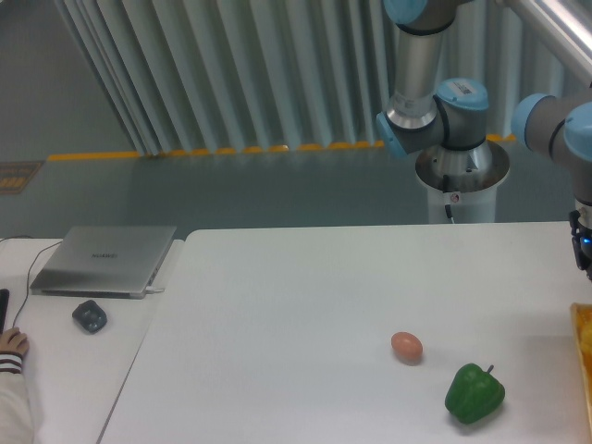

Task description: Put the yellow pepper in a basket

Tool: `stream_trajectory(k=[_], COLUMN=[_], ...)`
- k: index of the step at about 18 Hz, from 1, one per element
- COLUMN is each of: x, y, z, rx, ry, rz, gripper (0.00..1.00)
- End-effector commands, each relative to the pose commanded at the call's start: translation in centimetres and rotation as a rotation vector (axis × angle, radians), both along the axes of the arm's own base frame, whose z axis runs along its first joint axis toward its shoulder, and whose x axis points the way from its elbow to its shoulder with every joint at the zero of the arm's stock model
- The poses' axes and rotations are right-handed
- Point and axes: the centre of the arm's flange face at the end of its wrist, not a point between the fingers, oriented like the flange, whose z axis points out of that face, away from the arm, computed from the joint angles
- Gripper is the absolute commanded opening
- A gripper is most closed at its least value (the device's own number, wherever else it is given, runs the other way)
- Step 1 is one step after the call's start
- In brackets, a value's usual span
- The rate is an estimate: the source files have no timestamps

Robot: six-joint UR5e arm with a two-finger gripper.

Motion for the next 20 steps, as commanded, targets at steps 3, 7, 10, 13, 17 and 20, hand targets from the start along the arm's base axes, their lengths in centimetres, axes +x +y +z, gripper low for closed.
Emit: stream_trajectory(k=[3, 7, 10, 13, 17, 20], x=[-0.1, 0.8, 2.0, 3.8, 5.0, 7.0], y=[0.0, 0.3, 1.0, 0.9, 0.9, 0.9], z=[0.2, 0.5, 0.1, -0.5, -1.3, -1.2], rx=[0.009, 0.028, 0.025, 0.032, 0.040, 0.036], ry=[0.004, -0.011, -0.043, -0.098, -0.139, -0.149], rz=[0.005, -0.015, -0.034, -0.052, -0.065, -0.085], gripper=[1.00, 1.00, 1.00, 1.00, 1.00, 1.00])
